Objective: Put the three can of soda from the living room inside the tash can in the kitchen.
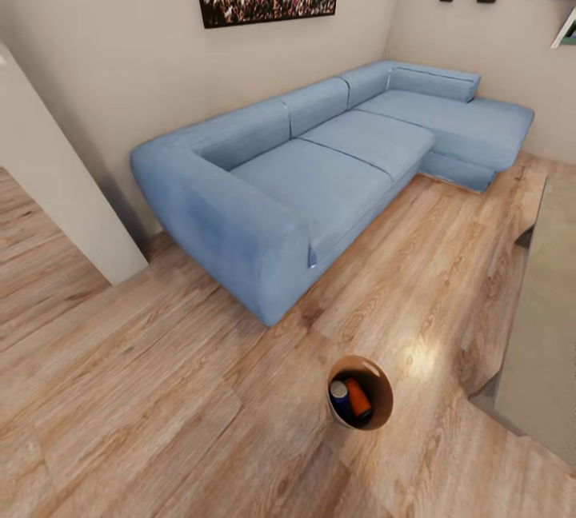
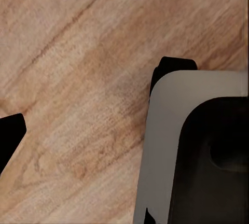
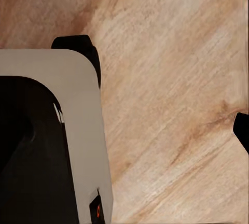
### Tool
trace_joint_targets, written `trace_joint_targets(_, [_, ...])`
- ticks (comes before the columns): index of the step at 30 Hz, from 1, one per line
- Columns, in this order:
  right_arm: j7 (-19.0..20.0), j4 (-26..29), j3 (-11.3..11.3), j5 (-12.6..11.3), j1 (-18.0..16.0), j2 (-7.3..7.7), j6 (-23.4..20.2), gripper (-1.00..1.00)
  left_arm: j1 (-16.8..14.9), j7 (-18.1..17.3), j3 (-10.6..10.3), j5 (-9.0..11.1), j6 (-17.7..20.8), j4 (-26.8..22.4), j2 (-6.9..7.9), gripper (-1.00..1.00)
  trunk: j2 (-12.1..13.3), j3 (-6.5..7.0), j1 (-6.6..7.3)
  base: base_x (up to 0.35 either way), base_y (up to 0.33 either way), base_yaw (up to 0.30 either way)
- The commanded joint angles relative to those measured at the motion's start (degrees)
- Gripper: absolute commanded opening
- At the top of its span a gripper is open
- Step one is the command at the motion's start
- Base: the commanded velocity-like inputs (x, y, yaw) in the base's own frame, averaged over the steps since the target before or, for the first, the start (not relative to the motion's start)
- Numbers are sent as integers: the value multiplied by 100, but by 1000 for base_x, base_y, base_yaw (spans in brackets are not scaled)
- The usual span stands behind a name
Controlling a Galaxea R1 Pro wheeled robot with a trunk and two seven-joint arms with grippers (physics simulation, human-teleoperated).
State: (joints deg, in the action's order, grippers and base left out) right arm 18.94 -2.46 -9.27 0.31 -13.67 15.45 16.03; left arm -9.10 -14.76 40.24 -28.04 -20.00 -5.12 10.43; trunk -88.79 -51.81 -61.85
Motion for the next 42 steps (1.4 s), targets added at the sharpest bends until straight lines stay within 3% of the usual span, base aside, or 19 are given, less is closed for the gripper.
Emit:
trace_joint_targets(1, [-5, 0, -8, -105, 37, -2, 28, 100, -16, 0, 2, -3, -31, -9, -52, 100, 42, 19, 23, 0, 0, 0])
trace_joint_targets(6, [-12, 0, -13, -285, 95, -18, 70, 100, -45, 0, -7, -40, -251, -9, -175, 100, 242, 108, 132, 0, 0, 0])
trace_joint_targets(21, [-16, 0, -21, -335, 101, -25, 101, 100, -42, 11, -14, -59, -309, -7, -206, 100, 844, 378, 462, 0, 0, 0])
trace_joint_targets(28, [-20, 0, -22, -338, 107, -26, 177, 100, -41, 440, -3, -5, -305, 1, -207, 100, 1124, 503, 616, 0, 0, 0])
trace_joint_targets(32, [-29, 0, -22, -339, 110, -34, 189, 100, -40, 972, 2, 7, -296, 9, -208, 100, 1285, 575, 703, 0, 0, 0])
trace_joint_targets(42, [-310, 0, -27, -339, 116, -112, 206, 100, -40, 1129, 5, 11, -295, 17, -208, 100, 1686, 755, 923, 0, 0, 0])
